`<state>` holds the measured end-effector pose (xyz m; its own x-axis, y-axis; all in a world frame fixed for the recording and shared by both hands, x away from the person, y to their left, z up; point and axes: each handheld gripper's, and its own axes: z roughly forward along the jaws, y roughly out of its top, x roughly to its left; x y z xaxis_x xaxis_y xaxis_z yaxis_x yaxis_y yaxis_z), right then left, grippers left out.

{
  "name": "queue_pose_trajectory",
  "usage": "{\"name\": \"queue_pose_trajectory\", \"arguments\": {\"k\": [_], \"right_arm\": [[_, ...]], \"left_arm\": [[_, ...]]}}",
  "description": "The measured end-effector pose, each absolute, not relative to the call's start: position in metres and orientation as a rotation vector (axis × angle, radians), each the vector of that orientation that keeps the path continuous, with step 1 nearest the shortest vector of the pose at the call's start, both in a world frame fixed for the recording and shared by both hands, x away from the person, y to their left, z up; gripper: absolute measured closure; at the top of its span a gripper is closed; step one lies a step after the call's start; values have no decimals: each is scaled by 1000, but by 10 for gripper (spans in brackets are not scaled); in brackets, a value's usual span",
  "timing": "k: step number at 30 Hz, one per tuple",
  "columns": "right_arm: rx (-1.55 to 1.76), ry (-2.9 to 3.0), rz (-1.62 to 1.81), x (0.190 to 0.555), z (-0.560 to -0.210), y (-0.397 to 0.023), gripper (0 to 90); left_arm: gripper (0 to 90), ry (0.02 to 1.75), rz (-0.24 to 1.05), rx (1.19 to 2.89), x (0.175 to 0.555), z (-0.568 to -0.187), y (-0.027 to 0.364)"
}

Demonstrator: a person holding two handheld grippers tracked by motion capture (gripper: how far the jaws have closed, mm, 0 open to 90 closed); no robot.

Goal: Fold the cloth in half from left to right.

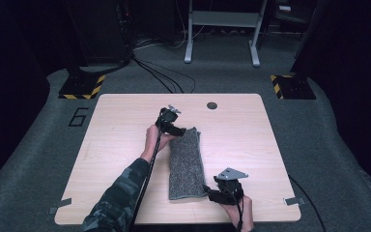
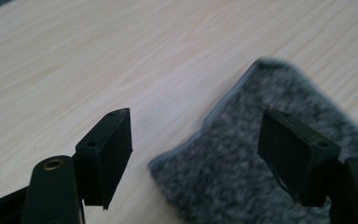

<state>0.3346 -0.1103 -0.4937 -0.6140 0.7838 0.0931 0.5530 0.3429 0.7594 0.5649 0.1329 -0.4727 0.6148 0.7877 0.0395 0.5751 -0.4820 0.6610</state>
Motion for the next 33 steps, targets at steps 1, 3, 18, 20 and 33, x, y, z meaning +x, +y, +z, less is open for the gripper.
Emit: {"name": "queue_pose_trajectory", "arguments": {"k": [1, 3, 18, 20, 33], "right_arm": [[1194, 2327, 1142, 338, -493, -108, 333], [1179, 2359, 1124, 346, -496, -104, 291], [1210, 2339, 954, 336, -522, -108, 234], [1215, 2335, 956, 333, -522, -107, 234], [1213, 2346, 1064, 355, -505, -114, 207]], "left_arm": [[255, 1081, 451, 2235, 565, -476, 137], [249, 1111, 449, 2244, 564, -483, 144], [215, 1132, 472, 2268, 579, -509, 150], [208, 1126, 461, 2264, 581, -509, 148], [169, 1087, 397, 2262, 560, -498, 152]]}}
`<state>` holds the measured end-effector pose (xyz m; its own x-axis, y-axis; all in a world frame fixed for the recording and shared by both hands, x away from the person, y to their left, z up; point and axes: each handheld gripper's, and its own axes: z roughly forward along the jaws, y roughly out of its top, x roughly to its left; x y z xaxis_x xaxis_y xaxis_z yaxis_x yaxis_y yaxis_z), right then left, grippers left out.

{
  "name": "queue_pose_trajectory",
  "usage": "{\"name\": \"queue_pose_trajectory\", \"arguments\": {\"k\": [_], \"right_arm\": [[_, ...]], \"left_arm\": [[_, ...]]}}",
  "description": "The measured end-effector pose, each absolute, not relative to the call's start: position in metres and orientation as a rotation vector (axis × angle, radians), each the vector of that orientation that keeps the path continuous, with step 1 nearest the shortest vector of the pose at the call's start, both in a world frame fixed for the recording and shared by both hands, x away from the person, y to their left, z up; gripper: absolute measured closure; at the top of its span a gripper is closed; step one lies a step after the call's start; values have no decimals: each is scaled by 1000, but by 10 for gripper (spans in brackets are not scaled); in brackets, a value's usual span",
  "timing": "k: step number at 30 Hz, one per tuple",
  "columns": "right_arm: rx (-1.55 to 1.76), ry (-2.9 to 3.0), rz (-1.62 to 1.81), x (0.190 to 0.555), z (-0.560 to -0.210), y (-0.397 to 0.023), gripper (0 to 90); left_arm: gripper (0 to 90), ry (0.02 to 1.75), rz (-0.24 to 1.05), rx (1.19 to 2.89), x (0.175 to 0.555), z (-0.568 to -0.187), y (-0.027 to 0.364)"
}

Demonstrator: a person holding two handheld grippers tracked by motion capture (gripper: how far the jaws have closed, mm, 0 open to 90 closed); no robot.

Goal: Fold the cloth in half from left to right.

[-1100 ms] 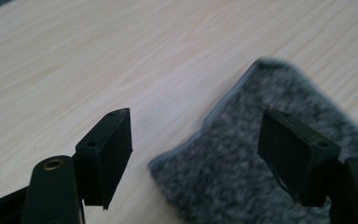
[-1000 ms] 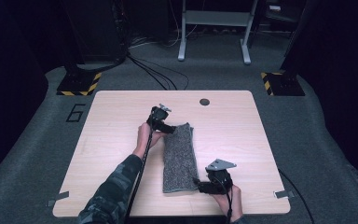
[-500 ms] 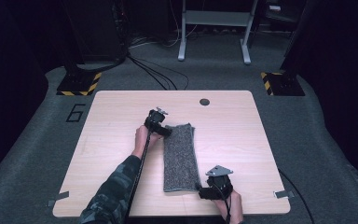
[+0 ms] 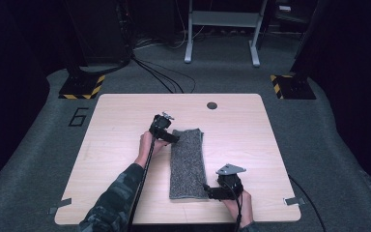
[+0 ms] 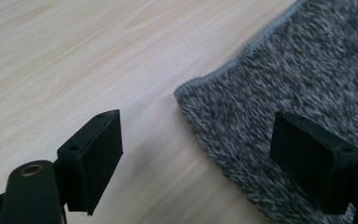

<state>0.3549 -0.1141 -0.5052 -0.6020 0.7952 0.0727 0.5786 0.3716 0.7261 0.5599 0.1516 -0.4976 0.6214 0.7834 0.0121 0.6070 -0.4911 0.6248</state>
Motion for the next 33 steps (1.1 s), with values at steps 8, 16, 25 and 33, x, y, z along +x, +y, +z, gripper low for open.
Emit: {"name": "queue_pose_trajectory", "arguments": {"k": [8, 16, 25, 33], "right_arm": [[1183, 2354, 1097, 405, -482, -106, 203], [1273, 2352, 1093, 487, -471, -101, 237], [1383, 2374, 1040, 554, -483, -91, 373], [1422, 2420, 993, 579, -490, -84, 482]], "left_arm": [[164, 1119, 371, 2200, 559, -501, 163], [163, 1147, 355, 2164, 567, -497, 172], [182, 1173, 312, 2142, 580, -500, 170], [225, 1161, 308, 2168, 586, -502, 160]]}}
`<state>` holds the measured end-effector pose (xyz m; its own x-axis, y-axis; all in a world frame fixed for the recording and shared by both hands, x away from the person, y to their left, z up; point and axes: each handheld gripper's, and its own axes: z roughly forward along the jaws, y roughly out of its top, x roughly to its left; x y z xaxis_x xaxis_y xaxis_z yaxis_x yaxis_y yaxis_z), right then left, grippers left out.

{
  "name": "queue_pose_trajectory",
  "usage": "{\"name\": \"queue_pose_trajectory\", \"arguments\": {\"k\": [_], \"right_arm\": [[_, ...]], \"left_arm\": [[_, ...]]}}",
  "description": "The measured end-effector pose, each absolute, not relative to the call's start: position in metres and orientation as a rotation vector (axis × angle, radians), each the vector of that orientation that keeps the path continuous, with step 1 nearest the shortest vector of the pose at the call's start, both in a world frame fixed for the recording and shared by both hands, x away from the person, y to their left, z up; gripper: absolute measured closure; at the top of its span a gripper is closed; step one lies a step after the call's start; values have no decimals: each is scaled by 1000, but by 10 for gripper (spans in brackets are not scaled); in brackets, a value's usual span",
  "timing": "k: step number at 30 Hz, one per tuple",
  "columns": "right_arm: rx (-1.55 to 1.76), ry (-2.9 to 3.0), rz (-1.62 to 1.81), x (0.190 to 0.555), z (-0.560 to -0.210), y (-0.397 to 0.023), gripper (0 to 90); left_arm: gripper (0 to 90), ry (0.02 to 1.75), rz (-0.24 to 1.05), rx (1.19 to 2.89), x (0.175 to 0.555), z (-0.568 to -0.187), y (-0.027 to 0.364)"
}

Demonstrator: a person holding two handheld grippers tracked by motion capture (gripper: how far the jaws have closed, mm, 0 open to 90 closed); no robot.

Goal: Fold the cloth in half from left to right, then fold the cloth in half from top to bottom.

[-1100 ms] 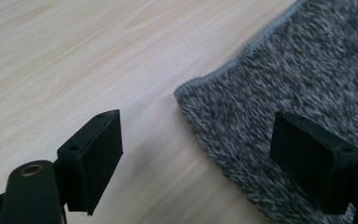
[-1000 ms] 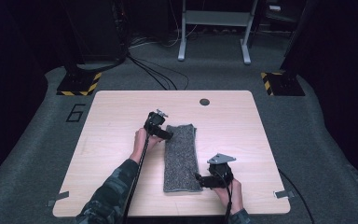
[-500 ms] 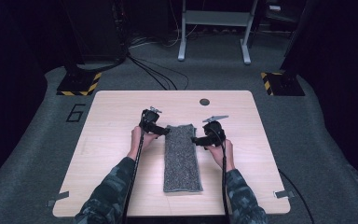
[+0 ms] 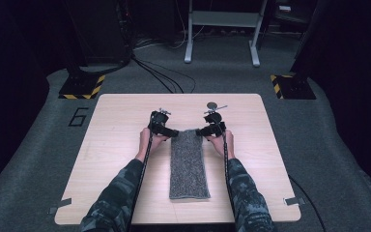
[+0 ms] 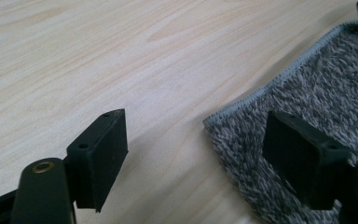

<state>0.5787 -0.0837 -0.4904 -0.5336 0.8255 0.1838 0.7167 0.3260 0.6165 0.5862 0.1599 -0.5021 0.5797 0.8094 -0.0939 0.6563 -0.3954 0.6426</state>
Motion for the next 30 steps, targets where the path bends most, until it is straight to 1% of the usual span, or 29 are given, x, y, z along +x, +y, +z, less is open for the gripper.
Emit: {"name": "queue_pose_trajectory", "arguments": {"k": [2, 4, 5, 7, 9, 11, 12, 14, 16, 19, 22, 25, 30], "right_arm": [[1411, 2432, 956, 581, -493, -81, 513], [1434, 2431, 924, 582, -496, -77, 550], [1433, 2435, 916, 582, -497, -76, 573], [1428, 2435, 888, 583, -500, -73, 618], [1420, 2438, 887, 583, -501, -73, 675], [1418, 2431, 880, 582, -502, -73, 730], [1411, 2435, 882, 582, -502, -73, 753], [1393, 2437, 893, 580, -503, -73, 802], [1383, 2444, 901, 580, -504, -73, 834], [1377, 2439, 910, 578, -504, -73, 855], [1337, 2413, 910, 576, -506, -72, 861], [1329, 2393, 917, 572, -505, -71, 864], [1311, 2342, 974, 565, -493, -76, 866]], "left_arm": [[286, 1161, 307, 2190, 587, -503, 158], [306, 1159, 284, 2193, 587, -505, 156], [333, 1153, 291, 2198, 587, -507, 156], [352, 1143, 299, 2201, 586, -507, 156], [399, 1132, 316, 2198, 584, -507, 154], [463, 1110, 325, 2206, 581, -507, 153], [482, 1105, 329, 2207, 580, -508, 153], [563, 1085, 324, 2210, 579, -507, 152], [625, 1079, 329, 2207, 577, -508, 150], [738, 1063, 316, 2215, 575, -508, 147], [815, 1051, 334, 2214, 572, -508, 144], [844, 1037, 367, 2213, 569, -507, 144], [853, 1015, 381, 2164, 565, -498, 149]]}}
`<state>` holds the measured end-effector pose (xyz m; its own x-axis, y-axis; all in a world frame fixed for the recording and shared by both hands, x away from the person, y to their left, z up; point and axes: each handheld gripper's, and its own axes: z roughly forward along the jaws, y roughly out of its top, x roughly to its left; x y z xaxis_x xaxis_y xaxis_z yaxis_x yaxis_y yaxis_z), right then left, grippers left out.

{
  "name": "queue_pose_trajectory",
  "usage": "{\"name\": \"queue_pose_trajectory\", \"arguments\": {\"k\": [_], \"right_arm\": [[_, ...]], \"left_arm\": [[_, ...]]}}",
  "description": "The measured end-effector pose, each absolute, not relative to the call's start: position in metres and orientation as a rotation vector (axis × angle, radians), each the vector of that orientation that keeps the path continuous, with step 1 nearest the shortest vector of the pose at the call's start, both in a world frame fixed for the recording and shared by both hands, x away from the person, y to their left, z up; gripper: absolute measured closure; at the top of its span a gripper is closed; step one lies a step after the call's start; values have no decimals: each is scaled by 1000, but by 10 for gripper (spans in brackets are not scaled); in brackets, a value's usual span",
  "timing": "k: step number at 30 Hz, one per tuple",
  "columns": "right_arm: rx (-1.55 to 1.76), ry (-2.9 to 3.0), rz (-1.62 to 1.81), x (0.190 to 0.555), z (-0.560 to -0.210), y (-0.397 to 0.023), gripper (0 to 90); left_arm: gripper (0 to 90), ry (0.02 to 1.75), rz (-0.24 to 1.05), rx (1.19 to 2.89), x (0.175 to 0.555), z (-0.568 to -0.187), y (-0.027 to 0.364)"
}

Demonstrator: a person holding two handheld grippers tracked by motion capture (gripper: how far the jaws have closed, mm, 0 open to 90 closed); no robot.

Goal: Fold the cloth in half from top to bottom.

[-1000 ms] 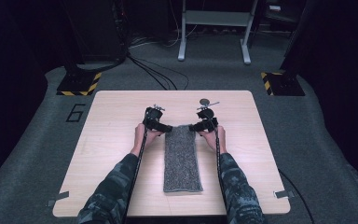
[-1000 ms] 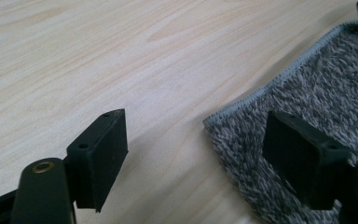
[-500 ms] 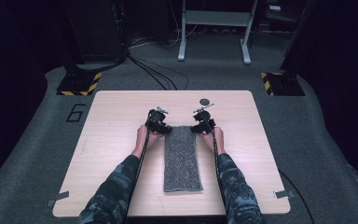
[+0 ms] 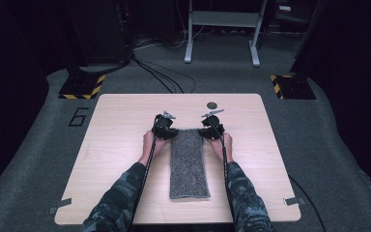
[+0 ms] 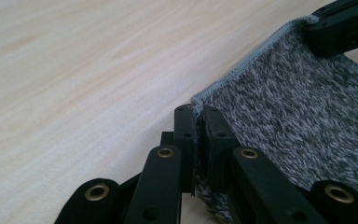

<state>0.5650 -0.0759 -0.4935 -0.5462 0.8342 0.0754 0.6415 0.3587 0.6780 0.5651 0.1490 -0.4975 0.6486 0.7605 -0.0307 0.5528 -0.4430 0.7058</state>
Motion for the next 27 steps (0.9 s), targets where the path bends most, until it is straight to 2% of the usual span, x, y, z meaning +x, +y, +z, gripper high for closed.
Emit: {"name": "queue_pose_trajectory", "arguments": {"k": [8, 27], "right_arm": [[1219, 2240, 1060, 555, -469, -79, 868], [1097, 2160, 1164, 554, -430, -85, 868]], "left_arm": [[856, 943, 484, 2098, 557, -472, 152], [856, 875, 567, 2019, 563, -432, 159]]}}
